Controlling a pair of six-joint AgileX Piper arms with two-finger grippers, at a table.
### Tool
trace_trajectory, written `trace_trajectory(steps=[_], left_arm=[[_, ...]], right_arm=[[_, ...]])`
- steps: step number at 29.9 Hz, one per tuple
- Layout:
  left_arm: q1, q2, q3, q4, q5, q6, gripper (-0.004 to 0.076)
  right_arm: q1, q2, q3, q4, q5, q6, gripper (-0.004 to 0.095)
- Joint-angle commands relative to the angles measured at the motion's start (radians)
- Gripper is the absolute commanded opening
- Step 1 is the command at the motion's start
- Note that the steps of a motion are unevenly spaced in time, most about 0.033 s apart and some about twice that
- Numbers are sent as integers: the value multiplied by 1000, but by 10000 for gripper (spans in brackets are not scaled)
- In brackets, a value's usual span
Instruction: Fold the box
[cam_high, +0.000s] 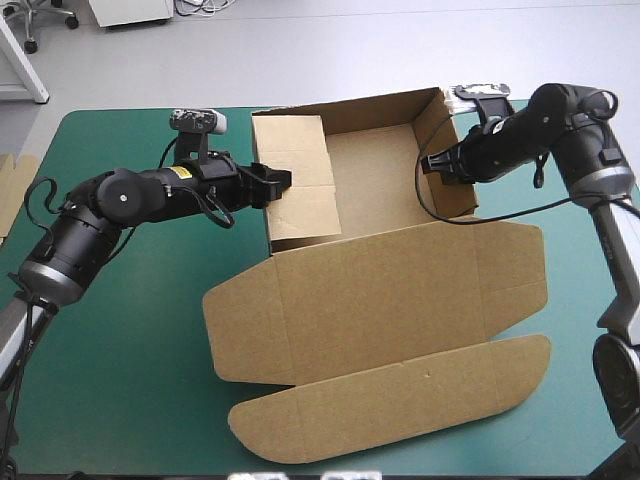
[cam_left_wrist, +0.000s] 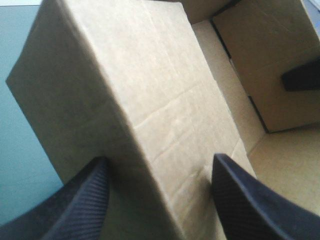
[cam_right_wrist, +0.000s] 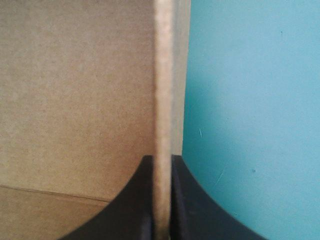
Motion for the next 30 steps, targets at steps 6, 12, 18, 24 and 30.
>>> trace_trajectory(steps=[6, 12, 18, 24, 30], left_arm=[[-19, -11, -35, 312, -80, -304, 426], [-19, 5, -35, 563, -85, -536, 426], [-25, 21, -35, 655, -64, -601, 400], [-25, 55, -35, 642, -16, -601, 400], [-82, 59, -35, 645, -23, -645, 400]], right_arm=[[141, -50, -27, -55, -90, 87, -11], [189, -50, -27, -108, -101, 153, -11], [218, -50, -27, -151, -125, 180, -11], [219, -50, -27, -197, -132, 216, -11], [223, -50, -27, -197, -144, 239, -11]])
